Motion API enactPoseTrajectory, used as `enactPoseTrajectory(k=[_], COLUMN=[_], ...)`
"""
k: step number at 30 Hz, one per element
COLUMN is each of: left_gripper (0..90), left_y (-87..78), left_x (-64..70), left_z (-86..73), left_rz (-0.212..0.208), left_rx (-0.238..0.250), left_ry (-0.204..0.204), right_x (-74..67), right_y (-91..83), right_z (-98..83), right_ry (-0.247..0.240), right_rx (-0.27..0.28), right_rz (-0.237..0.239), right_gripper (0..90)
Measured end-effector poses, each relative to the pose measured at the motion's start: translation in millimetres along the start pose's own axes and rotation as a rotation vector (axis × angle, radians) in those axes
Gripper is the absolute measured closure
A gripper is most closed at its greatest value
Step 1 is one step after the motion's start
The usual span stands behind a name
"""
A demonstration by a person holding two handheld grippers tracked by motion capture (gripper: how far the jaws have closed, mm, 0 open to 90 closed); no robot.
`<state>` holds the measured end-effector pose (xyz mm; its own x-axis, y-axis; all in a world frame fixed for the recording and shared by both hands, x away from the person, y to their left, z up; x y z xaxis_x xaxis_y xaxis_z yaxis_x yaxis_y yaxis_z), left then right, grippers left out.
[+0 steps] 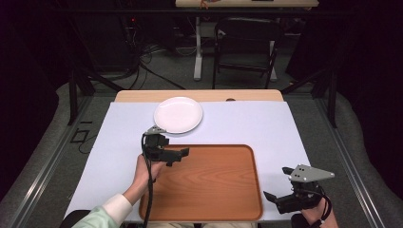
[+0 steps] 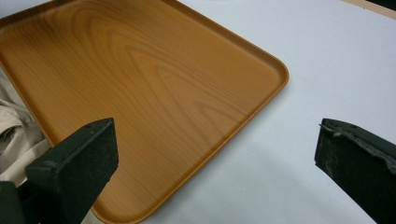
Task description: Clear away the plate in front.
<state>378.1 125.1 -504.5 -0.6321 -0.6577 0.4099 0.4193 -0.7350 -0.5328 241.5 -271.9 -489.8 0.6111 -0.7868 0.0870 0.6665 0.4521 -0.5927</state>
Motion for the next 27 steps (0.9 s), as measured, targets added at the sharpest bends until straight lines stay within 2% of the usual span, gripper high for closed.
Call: enactPoseTrajectory(k=[1,2,8,12,13,17,21,22,27], left_gripper=[0.2,0.2,0.2,0.2,0.3,0.5,2.0,2.0,2.0], left_y=[0.0,4.3,17.6,29.3,29.3,42.1,48.9,48.9,59.3], left_x=[0.0,-3.4,-18.5,-31.0,-31.0,-40.4,-48.4,-48.4,-58.8], left_z=[0.0,2.3,7.5,7.5,7.5,8.6,10.6,10.6,10.0], left_rz=[0.0,-0.015,-0.046,-0.067,-0.067,-0.07,-0.065,-0.065,-0.053], left_rx=[0.0,0.013,0.059,0.073,0.073,0.081,0.12,0.12,0.158], left_ry=[0.0,-0.047,-0.203,-0.31,-0.31,-0.388,-0.463,-0.463,-0.577], right_x=[0.0,-0.3,-0.1,0.0,0.0,0.1,0.1,0.1,0.1], right_y=[0.0,0.4,0.1,0.1,0.1,0.2,0.5,0.5,0.5], right_z=[0.0,0.1,-0.2,-0.3,-0.3,-0.4,-0.4,-0.4,-0.6], right_ry=[0.0,-0.003,-0.002,-0.002,-0.002,-0.002,-0.002,-0.002,-0.001], right_rx=[0.0,-0.001,0.002,0.003,0.003,0.0,-0.002,-0.002,-0.004], right_rz=[0.0,0.001,0.003,0.005,0.005,0.003,0.005,0.005,0.008], right_gripper=[0.0,0.0,0.0,0.0,0.0,0.0,0.0,0.0,0.0])
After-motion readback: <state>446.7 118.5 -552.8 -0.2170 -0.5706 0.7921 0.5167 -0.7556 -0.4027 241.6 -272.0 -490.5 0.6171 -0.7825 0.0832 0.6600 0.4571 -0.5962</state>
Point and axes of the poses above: each handheld gripper's, and its own axes: y roughly forward along the jaws, z roughly out of its top, x roughly to its right, the point moved 2 cm from there along y, roughly forward along the jaws, and after that the axes turned 7 degrees about -z, right-handed, at the moved point
